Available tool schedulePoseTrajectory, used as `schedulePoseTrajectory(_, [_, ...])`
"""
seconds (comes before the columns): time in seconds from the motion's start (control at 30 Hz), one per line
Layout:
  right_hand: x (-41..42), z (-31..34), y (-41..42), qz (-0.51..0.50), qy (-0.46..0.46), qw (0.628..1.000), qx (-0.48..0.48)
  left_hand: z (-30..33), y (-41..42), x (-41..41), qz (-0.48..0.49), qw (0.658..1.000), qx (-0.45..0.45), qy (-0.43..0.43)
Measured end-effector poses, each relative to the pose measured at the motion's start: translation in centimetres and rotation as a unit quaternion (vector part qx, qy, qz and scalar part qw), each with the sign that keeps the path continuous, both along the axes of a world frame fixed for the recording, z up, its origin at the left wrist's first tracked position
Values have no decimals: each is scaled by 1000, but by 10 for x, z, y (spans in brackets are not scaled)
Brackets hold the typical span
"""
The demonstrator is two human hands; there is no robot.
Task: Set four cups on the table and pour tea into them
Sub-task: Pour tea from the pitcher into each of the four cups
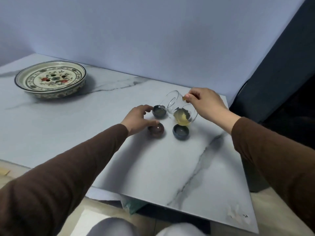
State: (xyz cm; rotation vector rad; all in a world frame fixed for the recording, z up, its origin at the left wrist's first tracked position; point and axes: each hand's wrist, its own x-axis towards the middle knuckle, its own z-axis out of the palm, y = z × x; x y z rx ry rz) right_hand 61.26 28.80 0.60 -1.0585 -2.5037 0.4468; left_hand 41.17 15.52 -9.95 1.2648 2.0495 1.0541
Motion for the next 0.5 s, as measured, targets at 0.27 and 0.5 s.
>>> schedulePoseTrajectory(0.27, [5,-1,-19,30,-68,995,60,-22,-27,27,4,999,-34,10])
schedulePoseTrajectory(0.5, [-1,1,-33,62,-129,983,113,-33,-22,32,35,999,-7,6])
